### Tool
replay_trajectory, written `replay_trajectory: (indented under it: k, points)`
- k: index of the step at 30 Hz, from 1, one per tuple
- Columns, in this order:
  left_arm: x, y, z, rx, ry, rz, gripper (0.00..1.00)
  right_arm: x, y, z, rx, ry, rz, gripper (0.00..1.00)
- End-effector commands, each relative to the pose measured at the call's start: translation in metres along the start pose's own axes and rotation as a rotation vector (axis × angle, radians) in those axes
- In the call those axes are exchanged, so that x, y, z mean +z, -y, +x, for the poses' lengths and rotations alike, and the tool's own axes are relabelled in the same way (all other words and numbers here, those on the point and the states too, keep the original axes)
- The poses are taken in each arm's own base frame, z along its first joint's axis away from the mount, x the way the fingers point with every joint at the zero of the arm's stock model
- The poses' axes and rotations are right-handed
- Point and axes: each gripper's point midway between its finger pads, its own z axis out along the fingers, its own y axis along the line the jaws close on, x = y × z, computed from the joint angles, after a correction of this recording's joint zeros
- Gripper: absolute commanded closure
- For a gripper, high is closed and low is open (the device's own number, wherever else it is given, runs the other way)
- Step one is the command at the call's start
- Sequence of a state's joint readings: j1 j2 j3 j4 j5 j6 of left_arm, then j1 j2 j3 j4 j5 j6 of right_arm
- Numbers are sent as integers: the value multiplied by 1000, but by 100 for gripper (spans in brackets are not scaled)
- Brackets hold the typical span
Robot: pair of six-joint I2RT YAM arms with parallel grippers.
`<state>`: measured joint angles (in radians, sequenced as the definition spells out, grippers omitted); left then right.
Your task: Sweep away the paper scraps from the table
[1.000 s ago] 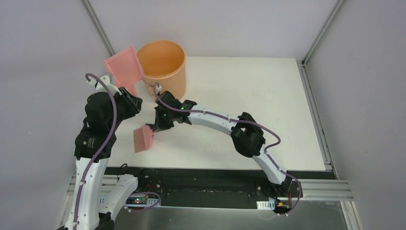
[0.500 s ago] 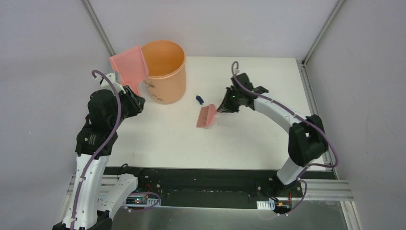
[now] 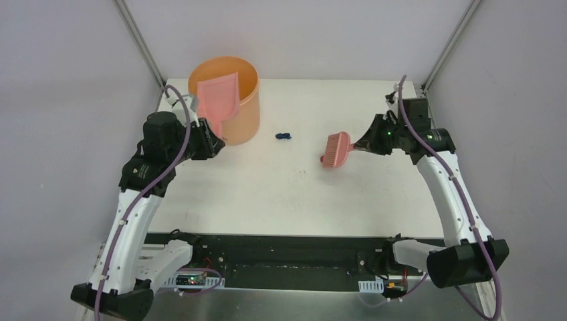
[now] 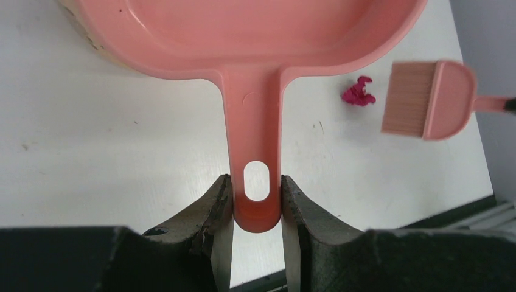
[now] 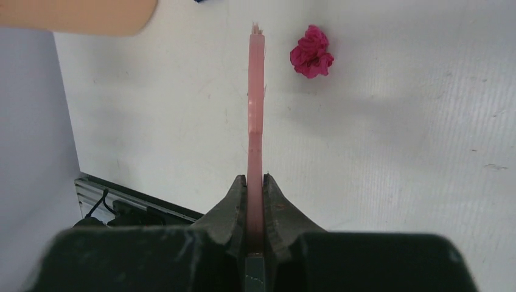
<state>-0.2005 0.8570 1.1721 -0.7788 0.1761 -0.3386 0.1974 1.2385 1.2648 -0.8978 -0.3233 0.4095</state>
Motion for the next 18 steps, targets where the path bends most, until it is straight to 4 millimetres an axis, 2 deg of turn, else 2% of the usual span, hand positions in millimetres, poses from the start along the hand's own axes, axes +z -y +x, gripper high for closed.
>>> replay_trajectory:
  k: [1, 5, 10, 13, 16, 18]
  points:
    - [9, 37, 11, 86, -97, 190, 100, -46, -13, -31, -91, 166, -60, 100]
    - [22, 66, 42, 172, -251, 312, 100, -62, -2, -55, -142, 294, 13, 100]
    - [36, 91, 88, 254, -460, 390, 100, -55, 15, -83, -326, 325, 110, 100]
    - [46, 92, 122, 317, -571, 388, 100, -45, 23, -92, -357, 340, 143, 100]
    - [56, 89, 169, 414, -722, 357, 100, -35, 29, -93, -392, 380, 139, 100]
    - [63, 86, 201, 466, -814, 319, 100, -25, 42, -92, -398, 383, 180, 100]
